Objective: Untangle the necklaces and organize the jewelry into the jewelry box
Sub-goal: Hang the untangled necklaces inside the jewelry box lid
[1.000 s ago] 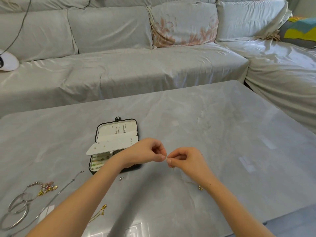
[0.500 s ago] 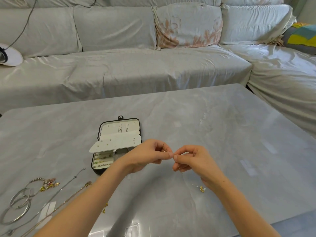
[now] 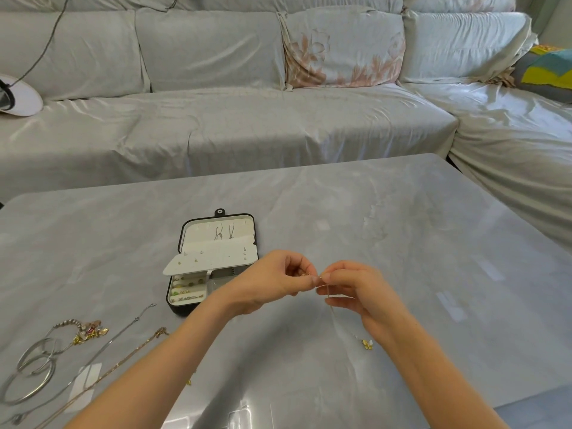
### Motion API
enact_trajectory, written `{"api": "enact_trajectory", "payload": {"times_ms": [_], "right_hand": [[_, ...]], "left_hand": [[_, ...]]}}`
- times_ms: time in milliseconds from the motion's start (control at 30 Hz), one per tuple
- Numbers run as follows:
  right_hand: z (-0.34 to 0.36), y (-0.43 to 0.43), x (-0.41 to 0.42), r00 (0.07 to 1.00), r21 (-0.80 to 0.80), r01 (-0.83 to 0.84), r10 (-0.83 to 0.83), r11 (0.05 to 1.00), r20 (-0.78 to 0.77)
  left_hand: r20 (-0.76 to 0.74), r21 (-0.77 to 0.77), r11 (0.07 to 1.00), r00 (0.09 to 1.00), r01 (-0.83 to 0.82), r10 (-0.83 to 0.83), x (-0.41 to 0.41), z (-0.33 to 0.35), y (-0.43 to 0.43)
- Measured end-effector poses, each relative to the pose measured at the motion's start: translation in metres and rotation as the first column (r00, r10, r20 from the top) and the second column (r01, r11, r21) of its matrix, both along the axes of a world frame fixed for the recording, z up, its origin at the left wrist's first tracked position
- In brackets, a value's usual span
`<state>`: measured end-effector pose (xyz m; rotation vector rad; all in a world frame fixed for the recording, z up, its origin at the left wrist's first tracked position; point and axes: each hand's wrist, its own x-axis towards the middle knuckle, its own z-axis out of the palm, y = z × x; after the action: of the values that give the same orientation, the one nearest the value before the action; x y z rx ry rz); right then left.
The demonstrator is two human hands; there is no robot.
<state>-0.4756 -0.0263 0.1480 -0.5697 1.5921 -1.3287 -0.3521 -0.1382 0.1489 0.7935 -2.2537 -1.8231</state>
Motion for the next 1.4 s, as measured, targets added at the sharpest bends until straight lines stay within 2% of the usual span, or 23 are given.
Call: {"api": "enact_trajectory", "payload": {"times_ms": [100,167,400,600,800,967,1167,1400], "right_hand": [[-0.001,-0.003,0.000,0.988,-0.020,0.021,-0.018,1.000,0.154],[-0.002,-0.004,0.000,0.983,-0.018,0.013,-0.010,1.000,0.181],[0.001,-0.001,0.002,0.994,0.003,-0.090,0.090,0.996,-0.060],[0.002,-0.005,0.002,0.996,-0.025,-0.043,0.040,0.999,-0.080],[0.005,-0.006,0.006,0.980,-0.058,0.001,-0.013,0.998,-0.200],[0.009,-0.008,0.010,0.986,-0.068,-0.019,0.008,0.998,-0.169],[0.013,-0.010,0.009,0.985,-0.073,-0.065,0.053,0.995,-0.166],[0.013,-0.009,0.009,0.988,-0.044,-0.070,0.063,0.997,-0.144]], "left_hand": [[0.007,-0.041,0.999,1.000,0.012,-0.012,0.000,0.003,-0.001],[-0.005,-0.043,0.999,1.000,0.010,-0.010,0.000,0.003,-0.003],[-0.081,0.073,0.997,0.997,-0.011,0.017,0.004,0.005,-0.005],[-0.049,0.035,0.997,0.997,-0.063,0.065,0.000,0.005,-0.004],[-0.010,0.031,0.998,0.999,-0.053,0.053,-0.002,0.006,-0.003],[-0.004,0.048,0.999,1.000,0.015,-0.015,0.001,0.007,-0.004],[-0.052,0.185,0.983,0.998,-0.007,0.017,0.004,0.007,-0.009],[-0.099,0.195,0.977,0.989,-0.092,0.113,0.006,0.008,-0.012]]}}
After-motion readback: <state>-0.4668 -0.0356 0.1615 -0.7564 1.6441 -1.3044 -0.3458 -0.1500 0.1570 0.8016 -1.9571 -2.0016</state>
